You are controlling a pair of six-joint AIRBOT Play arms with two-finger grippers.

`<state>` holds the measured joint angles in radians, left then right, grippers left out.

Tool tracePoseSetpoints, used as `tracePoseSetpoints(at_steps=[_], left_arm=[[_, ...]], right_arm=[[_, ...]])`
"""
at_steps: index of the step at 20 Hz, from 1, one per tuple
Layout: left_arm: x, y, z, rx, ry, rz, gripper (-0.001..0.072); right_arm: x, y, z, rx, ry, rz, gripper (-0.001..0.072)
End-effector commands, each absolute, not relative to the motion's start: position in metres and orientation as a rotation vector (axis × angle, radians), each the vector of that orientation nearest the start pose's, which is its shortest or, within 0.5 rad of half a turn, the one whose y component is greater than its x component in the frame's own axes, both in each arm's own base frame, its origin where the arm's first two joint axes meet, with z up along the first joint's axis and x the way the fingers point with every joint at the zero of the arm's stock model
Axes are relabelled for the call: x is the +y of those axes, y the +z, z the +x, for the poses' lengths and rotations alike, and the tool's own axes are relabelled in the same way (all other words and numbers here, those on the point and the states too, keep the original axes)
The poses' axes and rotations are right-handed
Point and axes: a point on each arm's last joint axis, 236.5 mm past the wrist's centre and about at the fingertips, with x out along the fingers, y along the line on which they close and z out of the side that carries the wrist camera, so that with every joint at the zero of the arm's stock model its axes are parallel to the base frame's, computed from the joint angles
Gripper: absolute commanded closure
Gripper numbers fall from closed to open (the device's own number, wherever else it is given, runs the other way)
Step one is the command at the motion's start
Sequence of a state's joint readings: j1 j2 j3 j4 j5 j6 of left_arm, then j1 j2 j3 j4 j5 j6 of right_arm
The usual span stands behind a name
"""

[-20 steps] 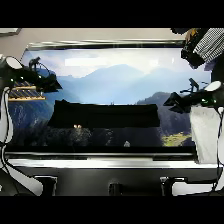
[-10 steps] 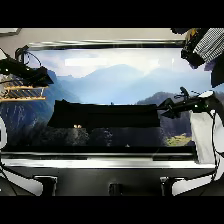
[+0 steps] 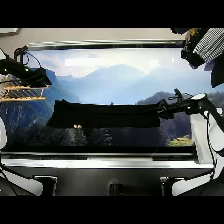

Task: Fold the clothes and pants, and hang the long-sleeved shirts on hangers.

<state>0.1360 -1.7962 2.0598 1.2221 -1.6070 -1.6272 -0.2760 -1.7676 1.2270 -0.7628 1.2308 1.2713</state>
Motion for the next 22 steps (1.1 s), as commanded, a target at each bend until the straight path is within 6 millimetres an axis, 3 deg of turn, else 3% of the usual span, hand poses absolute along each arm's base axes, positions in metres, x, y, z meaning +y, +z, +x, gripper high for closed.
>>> tracePoseSetpoints(at_steps=[1, 3, 4, 5, 7, 10, 14, 16, 20, 22], left_arm=[[-0.014, 0.080, 0.491, 1.315, -0.153, -0.355, 0.0391], [-0.014, 0.080, 0.491, 1.315, -0.153, -0.354, 0.0400], [-0.014, 0.078, 0.490, 1.321, -0.156, -0.352, 0.0469], [-0.015, 0.074, 0.488, 1.332, -0.166, -0.343, 0.0669], [-0.026, 0.059, 0.481, 1.378, -0.191, -0.361, 0.0690], [-0.068, 0.025, 0.465, 1.469, -0.268, -0.392, 0.0690], [-0.162, -0.018, 0.455, 1.484, -0.400, -0.439, 0.0690], [-0.224, -0.034, 0.447, 1.485, -0.480, -0.485, 0.0690], [-0.348, -0.050, 0.422, 1.474, -0.644, -0.582, 0.0691], [-0.395, -0.054, 0.408, 1.462, -0.690, -0.638, 0.0691]], right_arm=[[0.061, -0.114, 0.416, 1.455, 0.309, 0.747, 0.0299], [0.066, -0.113, 0.417, 1.453, 0.310, 0.746, 0.0593], [0.067, -0.108, 0.417, 1.449, 0.317, 0.754, 0.0679], [0.067, -0.100, 0.417, 1.441, 0.325, 0.742, 0.0678], [0.060, -0.080, 0.413, 1.436, 0.308, 0.692, 0.0679], [0.036, -0.047, 0.402, 1.442, 0.220, 0.589, 0.0679], [0.011, 0.008, 0.397, 1.393, 0.150, 0.563, 0.0679], [0.003, 0.035, 0.396, 1.352, 0.132, 0.565, 0.0679], [-0.003, 0.075, 0.386, 1.341, 0.119, 0.523, 0.0679], [-0.003, 0.095, 0.384, 1.324, 0.116, 0.511, 0.0679]])
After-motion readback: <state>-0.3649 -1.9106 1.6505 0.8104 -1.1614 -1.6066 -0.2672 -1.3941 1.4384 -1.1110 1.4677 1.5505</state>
